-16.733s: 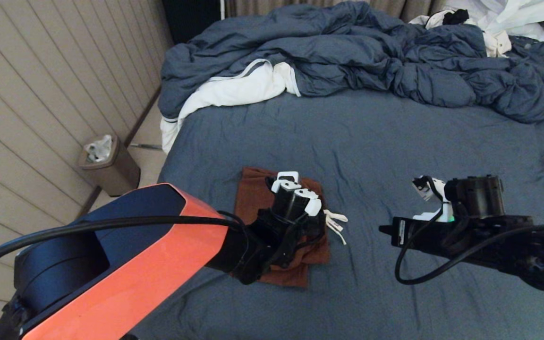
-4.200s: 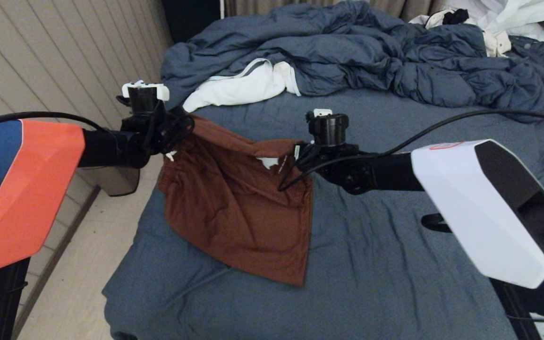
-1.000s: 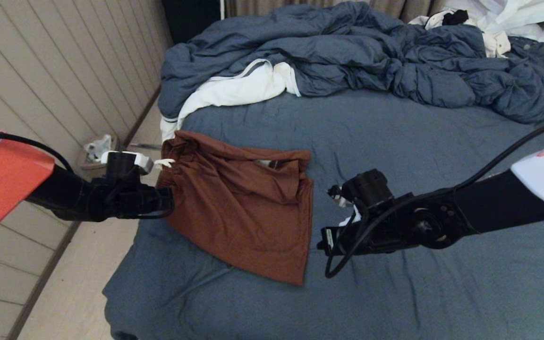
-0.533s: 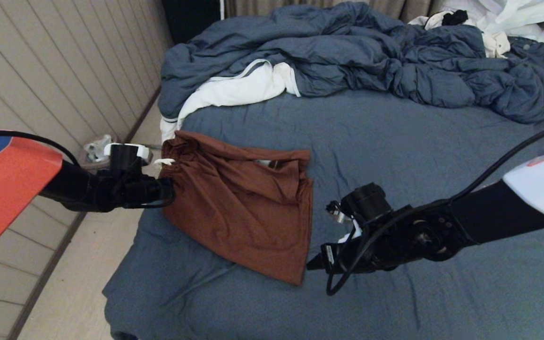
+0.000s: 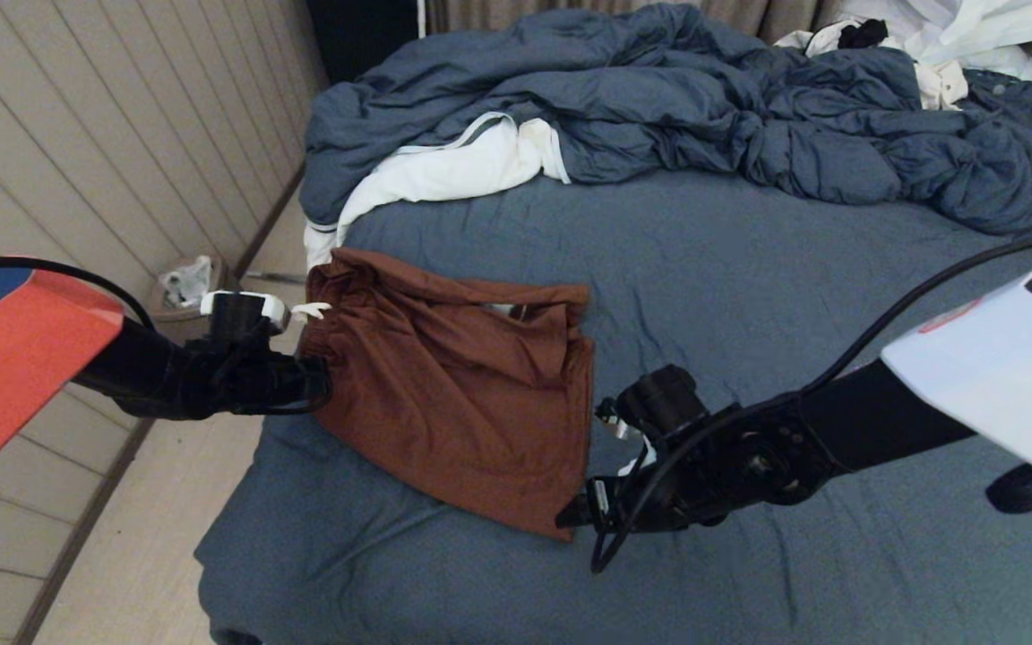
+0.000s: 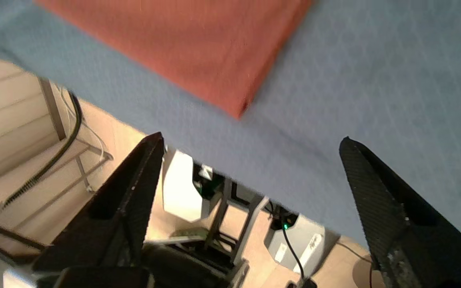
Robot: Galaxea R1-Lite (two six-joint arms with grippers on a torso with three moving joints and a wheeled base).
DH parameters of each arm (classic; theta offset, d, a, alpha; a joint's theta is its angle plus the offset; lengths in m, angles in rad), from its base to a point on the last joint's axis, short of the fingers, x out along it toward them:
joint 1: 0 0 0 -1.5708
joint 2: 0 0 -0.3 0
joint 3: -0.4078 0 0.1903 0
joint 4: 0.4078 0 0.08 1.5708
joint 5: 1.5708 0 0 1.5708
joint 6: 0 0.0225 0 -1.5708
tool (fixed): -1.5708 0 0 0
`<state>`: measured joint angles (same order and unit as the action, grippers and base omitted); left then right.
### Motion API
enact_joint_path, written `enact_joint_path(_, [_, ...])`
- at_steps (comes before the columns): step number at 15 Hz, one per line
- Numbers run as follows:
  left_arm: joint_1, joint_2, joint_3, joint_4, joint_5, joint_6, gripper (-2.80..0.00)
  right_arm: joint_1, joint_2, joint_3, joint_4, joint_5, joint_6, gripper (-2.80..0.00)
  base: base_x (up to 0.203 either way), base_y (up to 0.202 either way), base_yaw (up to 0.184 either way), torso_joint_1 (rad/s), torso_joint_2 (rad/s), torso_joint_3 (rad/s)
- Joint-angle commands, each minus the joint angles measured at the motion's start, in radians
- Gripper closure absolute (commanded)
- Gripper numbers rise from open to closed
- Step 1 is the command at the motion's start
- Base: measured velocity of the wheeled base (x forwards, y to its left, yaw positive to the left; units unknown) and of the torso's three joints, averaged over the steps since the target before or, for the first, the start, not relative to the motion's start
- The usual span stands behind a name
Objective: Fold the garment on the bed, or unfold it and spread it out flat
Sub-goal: Unford the brown shorts
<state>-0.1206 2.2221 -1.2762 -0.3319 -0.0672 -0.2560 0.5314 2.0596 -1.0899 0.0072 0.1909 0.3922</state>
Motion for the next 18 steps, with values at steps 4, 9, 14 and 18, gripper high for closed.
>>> enact_joint_path(4, [-0.001,0.010,-0.012,-0.002,-0.001,-0.013,0.00,0.041,0.092,-0.095,0.003,-0.009,0.035,-2.80,0.000,0.000,0.000,0.000,0.00,0.000])
enact_joint_path(9, [-0.001,0.017,-0.022,-0.031,-0.003,-0.034,0.00,0.091,0.128,-0.149,0.002,-0.117,0.039,-2.80,0.000,0.000,0.000,0.000,0.00,0.000])
enact_joint_path(14, [-0.001,0.044,-0.035,-0.038,-0.002,-0.034,0.00,0.096,0.165,-0.183,0.000,-0.149,0.035,-2.80,0.000,0.000,0.000,0.000,0.00,0.000])
enact_joint_path(18, [-0.001,0.024,-0.022,-0.036,0.000,-0.032,0.00,0.096,0.169,-0.205,0.003,-0.149,0.031,-2.80,0.000,0.000,0.000,0.000,0.00,0.000])
